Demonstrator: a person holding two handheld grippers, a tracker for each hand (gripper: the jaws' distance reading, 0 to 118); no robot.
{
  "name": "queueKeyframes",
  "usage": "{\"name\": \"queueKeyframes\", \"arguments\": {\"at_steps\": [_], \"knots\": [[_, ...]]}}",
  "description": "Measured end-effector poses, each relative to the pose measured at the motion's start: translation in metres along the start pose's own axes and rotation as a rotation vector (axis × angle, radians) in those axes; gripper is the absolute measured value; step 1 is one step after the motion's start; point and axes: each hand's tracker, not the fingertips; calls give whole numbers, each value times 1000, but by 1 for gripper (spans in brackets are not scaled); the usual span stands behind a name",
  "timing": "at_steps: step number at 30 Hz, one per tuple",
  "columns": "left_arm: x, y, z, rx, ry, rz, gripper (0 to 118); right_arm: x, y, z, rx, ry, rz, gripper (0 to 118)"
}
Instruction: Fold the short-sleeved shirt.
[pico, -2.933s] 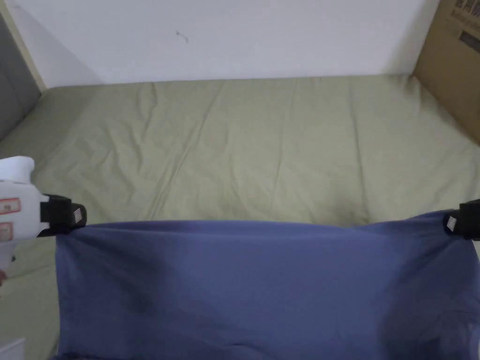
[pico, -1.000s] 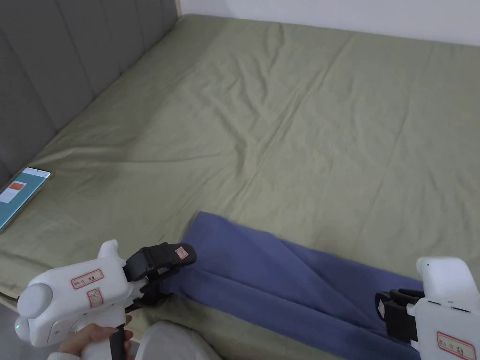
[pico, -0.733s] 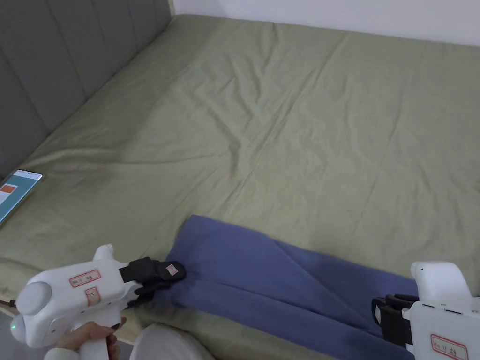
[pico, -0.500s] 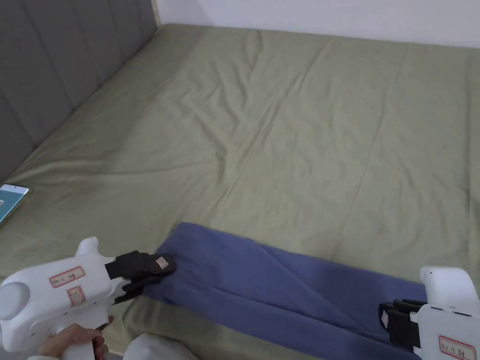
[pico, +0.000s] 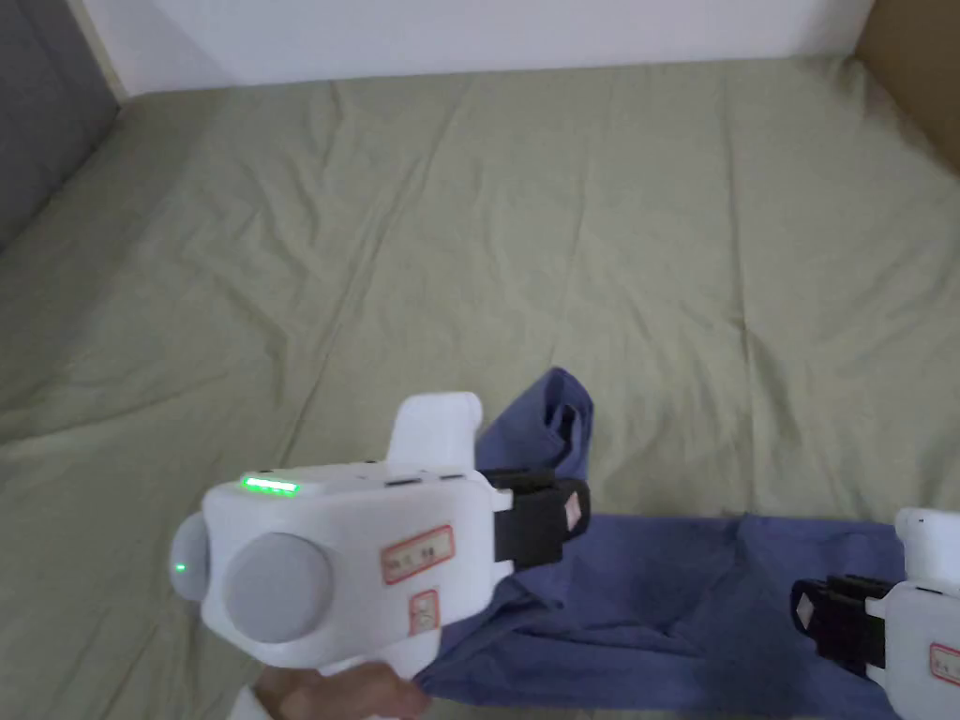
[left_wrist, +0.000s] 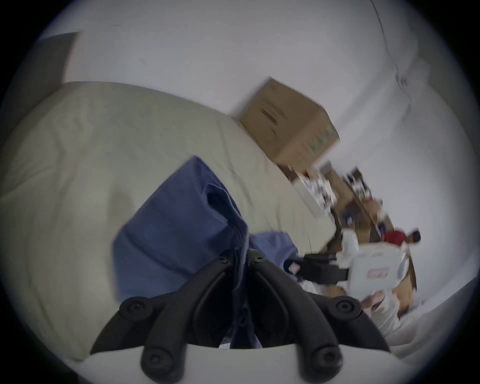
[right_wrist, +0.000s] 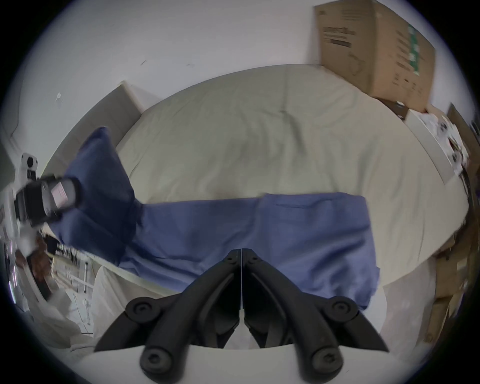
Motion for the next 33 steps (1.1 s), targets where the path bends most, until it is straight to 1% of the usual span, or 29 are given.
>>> {"name": "queueKeyframes", "arguments": {"at_steps": [3,4,5,6,7,8,9,10,11,12,13,15,17,18,19,20,21,22,23,24,26,27,28,29,30,33], "knots": [[25,-15,-62,-125,-35,-40,9,27,-8,9,7,-39,-76,0],[28,-21,-79,-160,-11,-85,9,35,-11,12,6,-51,-89,0],[30,-27,-92,-184,25,-99,9,40,-14,14,6,-64,-101,0],[35,-35,-109,-208,70,-147,9,47,-18,18,8,-75,-120,0],[33,-42,-119,-248,106,-167,9,52,-21,20,8,-76,-133,0],[31,-47,-126,-287,98,-164,18,57,-23,21,3,-79,-142,0],[27,-52,-131,-317,93,-168,38,60,-26,22,-1,-86,-153,0],[28,-53,-131,-313,92,-143,63,63,-29,22,-6,-92,-160,0],[26,-52,-126,-295,78,-117,86,65,-31,22,-11,-98,-164,0],[25,-49,-119,-250,42,-78,93,66,-32,22,-13,-101,-166,0],[24,-43,-109,-225,34,-49,94,67,-34,20,-17,-100,-169,0],[28,-29,-85,-188,12,-33,94,67,-35,17,-28,-96,-177,0],[20,-27,-60,-99,-2,-2,95,66,-35,12,-36,-87,-183,0],[18,-22,-48,-59,-9,33,95,64,-35,10,-40,-88,-184,0],[11,-22,-40,-47,-5,77,89,63,-35,9,-41,-85,-180,0],[1,-24,-34,-29,11,127,66,60,-34,9,-40,-81,-171,0],[-10,-27,-31,-12,30,154,28,58,-33,10,-35,-79,-164,0],[-13,-26,-34,-5,58,174,0,56,-32,11,-26,-72,-158,0],[-21,-30,-37,-29,173,164,0,54,-31,12,-16,-61,-152,0],[-27,-32,-45,-45,198,172,0,52,-30,13,-8,-52,-148,0],[-27,-39,-59,-82,155,187,0,48,-28,15,5,-47,-138,0],[-25,-43,-65,-94,95,233,0,46,-26,15,8,-49,-132,0],[-23,-47,-73,-98,6,257,0,46,-25,15,8,-48,-125,0],[-20,-51,-80,-105,-46,261,0,45,-26,15,9,-48,-124,0],[-8,-52,-85,-122,-61,243,0,45,-26,14,8,-47,-125,0],[4,-60,-115,-245,37,138,0,47,-27,12,2,-41,-130,0]]}}
